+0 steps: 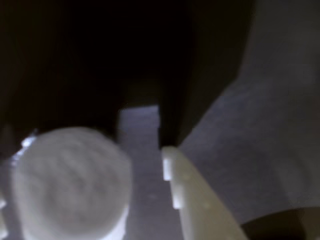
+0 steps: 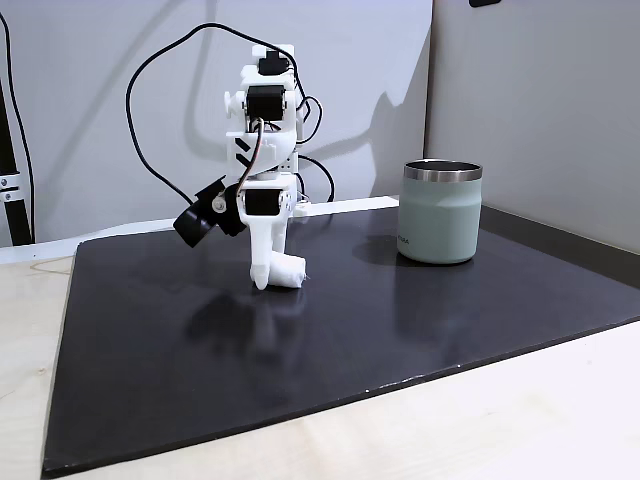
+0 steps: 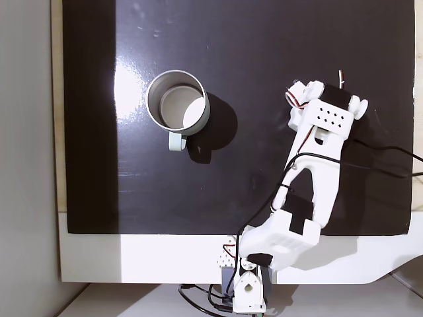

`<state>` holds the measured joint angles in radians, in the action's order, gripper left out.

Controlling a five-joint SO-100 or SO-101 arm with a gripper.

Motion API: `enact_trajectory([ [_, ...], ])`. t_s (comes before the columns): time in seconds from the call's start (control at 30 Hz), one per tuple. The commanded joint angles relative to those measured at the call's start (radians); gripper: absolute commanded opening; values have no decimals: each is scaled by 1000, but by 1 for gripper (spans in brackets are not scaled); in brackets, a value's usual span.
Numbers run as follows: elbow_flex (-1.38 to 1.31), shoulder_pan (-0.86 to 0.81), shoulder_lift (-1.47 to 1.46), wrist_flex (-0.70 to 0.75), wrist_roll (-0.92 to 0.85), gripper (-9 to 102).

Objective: Grasp a gauze and put it in the cup.

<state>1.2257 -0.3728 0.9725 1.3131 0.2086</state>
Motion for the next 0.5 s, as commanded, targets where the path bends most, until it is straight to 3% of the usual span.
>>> enact_trajectory([
  [0.0, -67, -11, -12, 5, -11, 33],
  [0.33, -80, -9, -18, 29, 17, 6],
  [0.47, -81, -9, -5, 52, 26, 4],
])
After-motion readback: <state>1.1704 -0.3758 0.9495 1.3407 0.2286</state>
